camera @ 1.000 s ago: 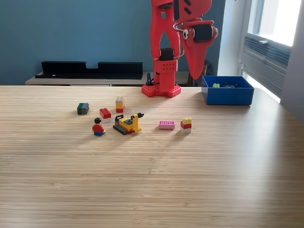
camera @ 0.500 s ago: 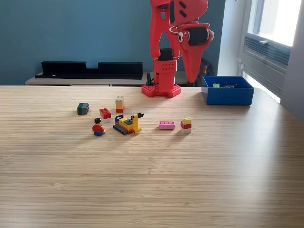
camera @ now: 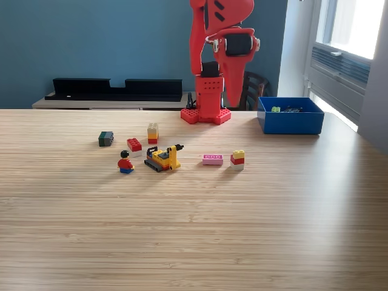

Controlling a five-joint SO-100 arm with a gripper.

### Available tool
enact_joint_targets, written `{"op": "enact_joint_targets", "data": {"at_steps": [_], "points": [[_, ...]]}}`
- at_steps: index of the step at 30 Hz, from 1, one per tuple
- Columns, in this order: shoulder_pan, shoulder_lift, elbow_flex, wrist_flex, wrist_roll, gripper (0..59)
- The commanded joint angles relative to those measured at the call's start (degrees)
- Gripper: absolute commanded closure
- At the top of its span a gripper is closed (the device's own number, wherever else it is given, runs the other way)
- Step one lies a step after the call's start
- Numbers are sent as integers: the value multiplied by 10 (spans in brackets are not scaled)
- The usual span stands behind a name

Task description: Grasp a lego block and put it in the bin.

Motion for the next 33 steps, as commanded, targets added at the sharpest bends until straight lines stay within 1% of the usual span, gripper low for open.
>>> {"op": "enact_joint_targets", "data": {"at_steps": [1, 4, 7, 9, 10, 15, 18, 20, 23, 31, 33], "points": [[55, 36, 18, -40, -19, 586], [93, 35, 47, -80, -28, 586], [124, 35, 76, -118, -22, 583], [142, 35, 96, -141, -4, 583], [150, 35, 105, -150, 9, 574], [206, 35, 121, -168, 85, 569], [233, 35, 125, -171, 120, 543], [243, 35, 128, -171, 140, 497], [251, 35, 138, -171, 161, 457], [252, 34, 178, -181, 207, 410], [254, 34, 185, -183, 213, 381]]}}
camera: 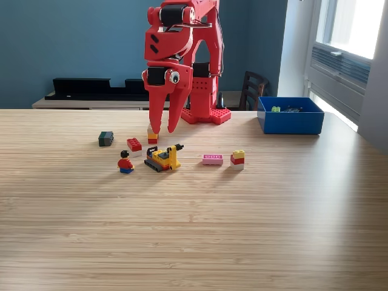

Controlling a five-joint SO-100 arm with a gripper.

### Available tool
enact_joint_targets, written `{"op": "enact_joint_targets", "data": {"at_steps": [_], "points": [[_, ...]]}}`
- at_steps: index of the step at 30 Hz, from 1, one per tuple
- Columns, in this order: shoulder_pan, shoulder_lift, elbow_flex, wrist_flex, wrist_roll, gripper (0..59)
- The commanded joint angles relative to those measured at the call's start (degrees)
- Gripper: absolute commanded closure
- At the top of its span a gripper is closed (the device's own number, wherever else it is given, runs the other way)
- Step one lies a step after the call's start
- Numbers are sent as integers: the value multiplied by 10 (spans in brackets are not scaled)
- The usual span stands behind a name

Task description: Grasp a lego block and put it in the bin.

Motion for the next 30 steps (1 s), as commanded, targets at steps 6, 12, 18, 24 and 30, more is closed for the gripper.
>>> {"op": "enact_joint_targets", "data": {"at_steps": [6, 12, 18, 24, 30], "points": [[29, 33, 15, -31, 25, 336], [34, 32, 38, -49, 26, 317], [33, 31, 52, -70, 29, 321], [32, 24, 64, -80, 33, 321], [33, -46, 46, -78, 34, 324]]}}
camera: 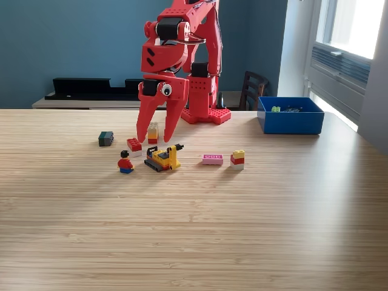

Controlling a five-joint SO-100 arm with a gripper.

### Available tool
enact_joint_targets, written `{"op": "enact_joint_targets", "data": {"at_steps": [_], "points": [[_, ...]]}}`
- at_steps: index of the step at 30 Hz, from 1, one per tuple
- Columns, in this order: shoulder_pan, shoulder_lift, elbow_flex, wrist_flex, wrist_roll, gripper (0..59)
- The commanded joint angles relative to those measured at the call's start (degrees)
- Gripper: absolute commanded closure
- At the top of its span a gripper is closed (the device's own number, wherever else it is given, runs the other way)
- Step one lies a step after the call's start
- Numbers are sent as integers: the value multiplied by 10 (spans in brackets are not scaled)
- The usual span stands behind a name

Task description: Grasp a lego block and put it in the bin.

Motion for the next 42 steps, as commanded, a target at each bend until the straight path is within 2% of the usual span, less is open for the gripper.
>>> {"op": "enact_joint_targets", "data": {"at_steps": [1, 9, 31, 35, 39, 41, 42], "points": [[4, -33, -29, -4, 4, 324], [7, -79, -49, -4, 7, 332], [22, -100, -72, -26, 13, 394], [20, -100, -69, -33, 15, 427], [19, -100, -68, -36, 18, 546], [18, -100, -67, -36, 18, 584], [18, -100, -67, -36, 18, 585]]}}
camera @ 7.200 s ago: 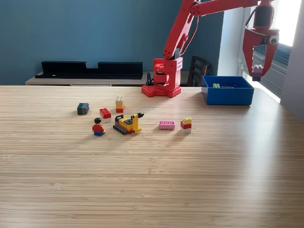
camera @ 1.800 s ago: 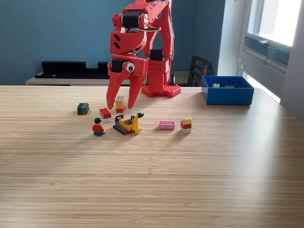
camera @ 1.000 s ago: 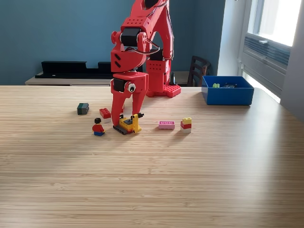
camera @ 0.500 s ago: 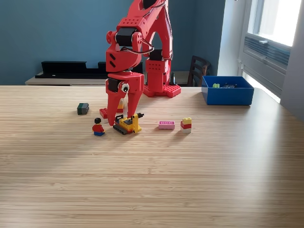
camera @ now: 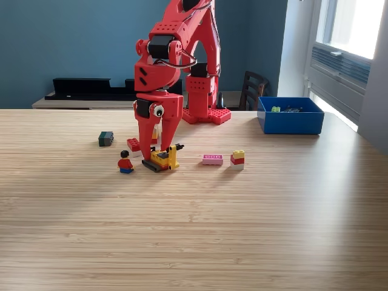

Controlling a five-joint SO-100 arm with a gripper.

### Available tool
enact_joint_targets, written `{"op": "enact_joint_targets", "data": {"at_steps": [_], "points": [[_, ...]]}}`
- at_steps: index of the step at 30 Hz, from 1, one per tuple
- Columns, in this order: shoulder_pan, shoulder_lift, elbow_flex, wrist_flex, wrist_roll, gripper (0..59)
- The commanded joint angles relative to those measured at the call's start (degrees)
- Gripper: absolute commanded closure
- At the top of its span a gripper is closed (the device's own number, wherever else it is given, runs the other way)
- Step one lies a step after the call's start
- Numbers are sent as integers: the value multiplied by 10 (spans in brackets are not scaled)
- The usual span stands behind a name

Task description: Grasp a lego block and put it in the bin.

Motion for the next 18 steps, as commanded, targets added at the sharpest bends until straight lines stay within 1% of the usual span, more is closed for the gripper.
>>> {"op": "enact_joint_targets", "data": {"at_steps": [1, 8, 12, 18], "points": [[-4, 7, -22, -2, -1, 585], [-6, 7, -31, 7, -4, 585], [-11, 12, -54, 36, -4, 585], [-25, 18, -96, 99, -16, 585]]}}
